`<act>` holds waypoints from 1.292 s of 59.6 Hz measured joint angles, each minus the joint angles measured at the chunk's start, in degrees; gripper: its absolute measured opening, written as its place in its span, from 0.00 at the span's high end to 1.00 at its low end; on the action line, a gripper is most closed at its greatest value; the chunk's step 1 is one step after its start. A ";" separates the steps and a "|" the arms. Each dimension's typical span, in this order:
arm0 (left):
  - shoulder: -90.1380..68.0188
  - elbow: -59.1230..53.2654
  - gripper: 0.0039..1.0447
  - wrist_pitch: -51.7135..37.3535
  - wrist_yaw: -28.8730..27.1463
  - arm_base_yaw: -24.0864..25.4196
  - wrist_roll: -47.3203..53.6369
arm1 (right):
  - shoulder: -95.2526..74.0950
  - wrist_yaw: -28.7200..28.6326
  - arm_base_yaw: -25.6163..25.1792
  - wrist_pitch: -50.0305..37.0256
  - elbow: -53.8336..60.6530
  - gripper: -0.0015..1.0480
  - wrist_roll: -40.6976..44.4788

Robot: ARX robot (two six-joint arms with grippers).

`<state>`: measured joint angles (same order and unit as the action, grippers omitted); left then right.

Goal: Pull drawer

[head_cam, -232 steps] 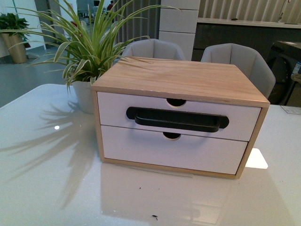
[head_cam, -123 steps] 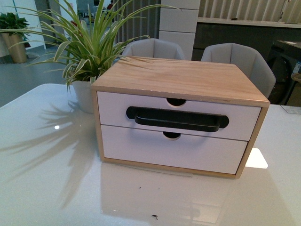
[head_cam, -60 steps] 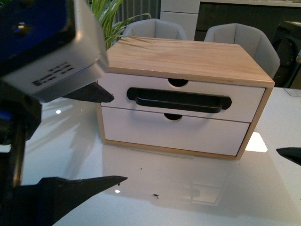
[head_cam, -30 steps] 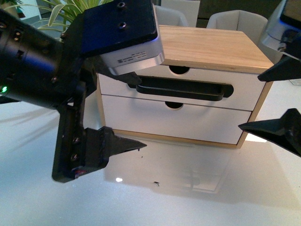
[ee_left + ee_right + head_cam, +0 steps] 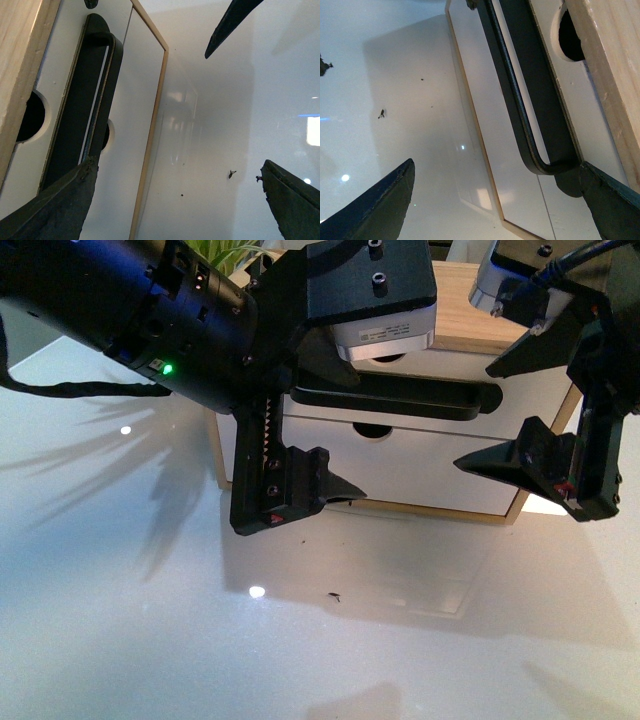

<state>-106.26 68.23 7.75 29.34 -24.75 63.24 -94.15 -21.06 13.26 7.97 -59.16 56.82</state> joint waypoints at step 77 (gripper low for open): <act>-8.59 7.85 0.07 2.01 -1.40 1.90 2.93 | -6.95 -3.65 0.09 1.88 -5.97 0.09 0.20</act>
<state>-114.85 76.07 9.76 27.94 -22.85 66.17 -101.10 -24.71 13.34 9.85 -65.12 57.01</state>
